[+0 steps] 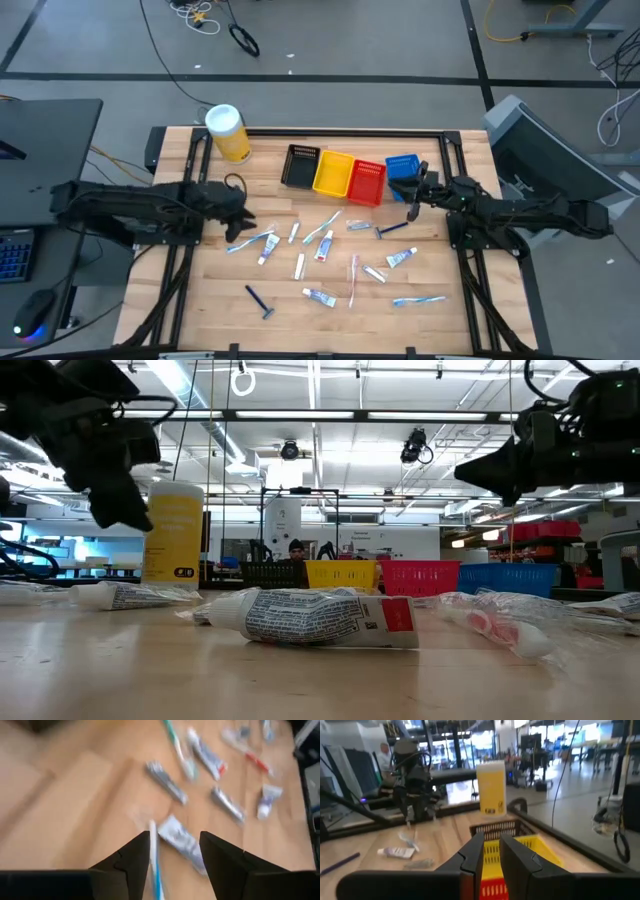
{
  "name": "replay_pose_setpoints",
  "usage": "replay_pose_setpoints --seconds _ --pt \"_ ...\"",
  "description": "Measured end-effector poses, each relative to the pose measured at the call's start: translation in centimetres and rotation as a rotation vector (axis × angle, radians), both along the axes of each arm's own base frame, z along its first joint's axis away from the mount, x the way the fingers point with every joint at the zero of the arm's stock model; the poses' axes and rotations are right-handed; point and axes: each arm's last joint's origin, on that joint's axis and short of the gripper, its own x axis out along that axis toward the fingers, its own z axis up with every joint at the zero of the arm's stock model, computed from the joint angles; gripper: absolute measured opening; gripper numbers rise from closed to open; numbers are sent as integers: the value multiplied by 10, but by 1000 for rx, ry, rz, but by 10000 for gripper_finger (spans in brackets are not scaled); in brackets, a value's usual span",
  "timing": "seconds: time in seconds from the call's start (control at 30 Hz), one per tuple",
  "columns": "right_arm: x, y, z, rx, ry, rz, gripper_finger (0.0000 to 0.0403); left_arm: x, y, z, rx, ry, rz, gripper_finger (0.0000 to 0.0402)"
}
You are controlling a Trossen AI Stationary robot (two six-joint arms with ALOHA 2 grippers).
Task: Pick & Place Travel size toiletries
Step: Put the blue toothbrush into the black bin
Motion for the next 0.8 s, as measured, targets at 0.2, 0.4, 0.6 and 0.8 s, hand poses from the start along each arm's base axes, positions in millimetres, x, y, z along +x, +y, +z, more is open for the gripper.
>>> replay_pose_setpoints --seconds 0.2,0.4,0.6,0.8 --pt "1 0 0 7 -5 -2 72 7 -10 -12 -42 106 -26 195" --pt "1 0 -1 5 1 -2 72 13 -24 -28 29 226 -46 210" --pt "1 0 -1 3 6 -2 72 16 -36 -44 69 333 -45 209" --pt "1 0 -1 3 6 -2 72 23 -43 -54 110 366 -47 204"
